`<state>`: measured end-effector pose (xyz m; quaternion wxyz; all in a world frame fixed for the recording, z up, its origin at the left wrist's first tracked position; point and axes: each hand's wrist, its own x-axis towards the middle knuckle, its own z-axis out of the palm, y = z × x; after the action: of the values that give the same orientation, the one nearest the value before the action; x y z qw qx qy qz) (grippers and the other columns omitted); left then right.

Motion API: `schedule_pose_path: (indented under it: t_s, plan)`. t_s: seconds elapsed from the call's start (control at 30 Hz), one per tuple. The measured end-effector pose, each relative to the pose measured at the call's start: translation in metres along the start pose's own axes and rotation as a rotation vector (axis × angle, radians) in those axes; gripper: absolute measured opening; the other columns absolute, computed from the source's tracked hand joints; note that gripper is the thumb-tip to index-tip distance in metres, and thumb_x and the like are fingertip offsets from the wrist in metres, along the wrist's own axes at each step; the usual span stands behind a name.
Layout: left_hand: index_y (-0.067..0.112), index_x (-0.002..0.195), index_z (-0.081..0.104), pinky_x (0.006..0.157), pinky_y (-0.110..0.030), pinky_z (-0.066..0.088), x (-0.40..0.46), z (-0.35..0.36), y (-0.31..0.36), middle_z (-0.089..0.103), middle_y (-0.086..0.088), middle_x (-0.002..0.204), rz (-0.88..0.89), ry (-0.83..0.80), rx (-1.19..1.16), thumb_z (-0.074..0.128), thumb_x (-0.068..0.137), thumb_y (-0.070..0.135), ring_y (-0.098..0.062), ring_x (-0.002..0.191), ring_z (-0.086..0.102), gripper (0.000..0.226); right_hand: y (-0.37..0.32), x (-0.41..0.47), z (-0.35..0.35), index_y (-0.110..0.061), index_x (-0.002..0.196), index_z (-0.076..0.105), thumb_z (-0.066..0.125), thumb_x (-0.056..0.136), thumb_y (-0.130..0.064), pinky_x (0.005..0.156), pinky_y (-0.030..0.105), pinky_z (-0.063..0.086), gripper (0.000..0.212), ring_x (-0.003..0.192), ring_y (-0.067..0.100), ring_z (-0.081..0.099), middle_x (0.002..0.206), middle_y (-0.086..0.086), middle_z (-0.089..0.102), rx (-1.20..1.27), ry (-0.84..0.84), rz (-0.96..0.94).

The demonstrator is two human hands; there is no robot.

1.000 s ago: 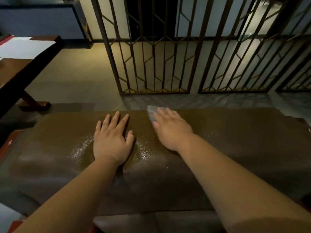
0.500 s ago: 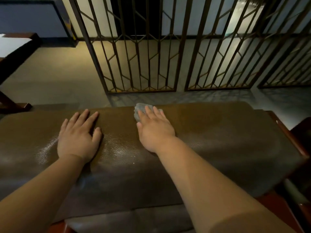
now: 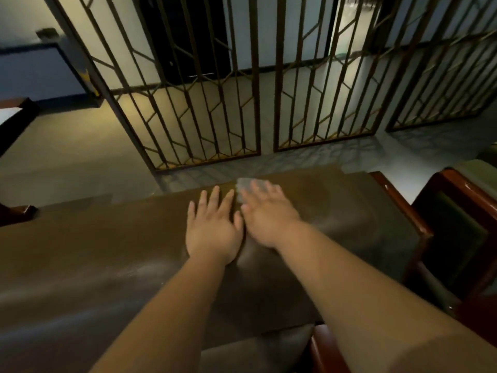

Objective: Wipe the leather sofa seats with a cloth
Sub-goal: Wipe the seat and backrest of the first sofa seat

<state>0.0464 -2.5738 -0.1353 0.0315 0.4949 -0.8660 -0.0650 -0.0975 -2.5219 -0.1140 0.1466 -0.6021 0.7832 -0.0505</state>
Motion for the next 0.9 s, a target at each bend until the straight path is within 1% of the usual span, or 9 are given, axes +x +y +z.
schedule_pose_path:
  t_s: [0.07, 0.1, 0.27, 0.4, 0.53, 0.63, 0.73, 0.83, 0.9]
  plan:
    - [0.039, 0.165, 0.020, 0.131, -0.050, 0.007, 0.003, 0.013, -0.009, 0.013, 0.004, 0.176, -0.009, 0.057, 0.038, 0.019, 0.105, 0.059, -0.020, 0.162, 0.005, 0.063, 0.009, 0.001, -0.001, -0.026, 0.166, 0.013, 0.021, 0.111, -0.043, 0.130, 0.046, 0.003, 0.058, 0.160, 0.023, 0.002, 0.174, 0.000, 0.007, 0.018, -0.053, -0.132]
    - [0.039, 0.165, 0.021, 0.132, -0.049, 0.007, 0.004, 0.015, -0.013, 0.015, 0.004, 0.175, -0.005, 0.072, 0.047, 0.019, 0.105, 0.060, -0.020, 0.162, 0.007, 0.064, 0.025, 0.002, -0.006, -0.026, 0.165, 0.015, 0.022, 0.111, -0.044, 0.130, 0.044, 0.004, 0.058, 0.160, 0.022, 0.003, 0.174, 0.000, 0.009, 0.011, -0.039, -0.125]
    - [0.039, 0.165, 0.023, 0.131, -0.049, 0.011, 0.007, 0.017, -0.009, 0.018, 0.004, 0.175, -0.007, 0.121, 0.047, 0.019, 0.103, 0.061, -0.020, 0.162, 0.011, 0.066, 0.156, 0.024, -0.026, -0.020, 0.163, 0.019, 0.024, 0.109, -0.049, 0.129, 0.047, 0.013, 0.062, 0.158, 0.030, 0.014, 0.172, 0.009, 0.016, 0.016, 0.075, 0.257]
    - [0.039, 0.164, 0.028, 0.131, -0.049, 0.013, 0.008, 0.021, -0.010, 0.023, 0.004, 0.173, -0.034, 0.130, 0.045, 0.019, 0.100, 0.061, -0.021, 0.161, 0.016, 0.069, 0.162, 0.035, -0.032, -0.015, 0.155, 0.032, 0.033, 0.108, -0.046, 0.120, 0.048, 0.031, 0.056, 0.146, 0.033, 0.036, 0.162, 0.013, 0.033, 0.124, 0.085, 0.348]
    - [0.037, 0.162, 0.036, 0.129, -0.051, 0.017, 0.011, 0.025, -0.012, 0.032, 0.000, 0.170, -0.027, 0.142, 0.050, 0.027, 0.099, 0.057, -0.025, 0.159, 0.024, 0.066, 0.132, -0.028, -0.020, -0.018, 0.164, 0.011, 0.023, 0.109, -0.048, 0.129, 0.046, 0.014, 0.064, 0.158, 0.031, 0.013, 0.172, 0.014, 0.011, 0.057, 0.128, 0.338]
    - [0.035, 0.161, 0.039, 0.129, -0.052, 0.018, 0.010, 0.025, -0.012, 0.035, -0.002, 0.169, -0.031, 0.162, 0.062, 0.029, 0.099, 0.055, -0.027, 0.157, 0.027, 0.066, 0.118, -0.078, -0.005, -0.018, 0.165, 0.011, 0.019, 0.107, -0.051, 0.130, 0.046, 0.008, 0.067, 0.159, 0.029, 0.008, 0.173, 0.012, 0.009, -0.031, 0.146, 0.346]
    - [0.035, 0.161, 0.039, 0.129, -0.052, 0.018, 0.009, 0.024, -0.011, 0.035, -0.002, 0.169, -0.032, 0.166, 0.058, 0.029, 0.099, 0.055, -0.028, 0.157, 0.027, 0.066, 0.139, -0.053, -0.010, -0.022, 0.165, 0.010, 0.019, 0.108, -0.053, 0.130, 0.046, 0.008, 0.067, 0.159, 0.030, 0.008, 0.173, 0.011, 0.007, -0.006, 0.100, 0.315]
    - [0.035, 0.161, 0.038, 0.129, -0.052, 0.017, 0.008, 0.025, -0.011, 0.034, -0.001, 0.169, -0.032, 0.174, 0.064, 0.027, 0.100, 0.055, -0.026, 0.158, 0.025, 0.065, 0.164, 0.000, -0.032, -0.025, 0.166, 0.009, 0.026, 0.108, -0.054, 0.128, 0.047, 0.011, 0.066, 0.159, 0.031, 0.010, 0.174, 0.008, 0.006, 0.129, 0.026, 0.336]
    - [0.035, 0.161, 0.038, 0.129, -0.051, 0.017, 0.007, 0.025, -0.011, 0.034, -0.001, 0.169, -0.030, 0.181, 0.067, 0.027, 0.100, 0.055, -0.026, 0.158, 0.025, 0.065, 0.167, 0.008, -0.031, -0.023, 0.166, 0.011, 0.027, 0.109, -0.051, 0.128, 0.047, 0.011, 0.066, 0.159, 0.031, 0.011, 0.173, 0.010, 0.009, 0.108, 0.042, 0.330]
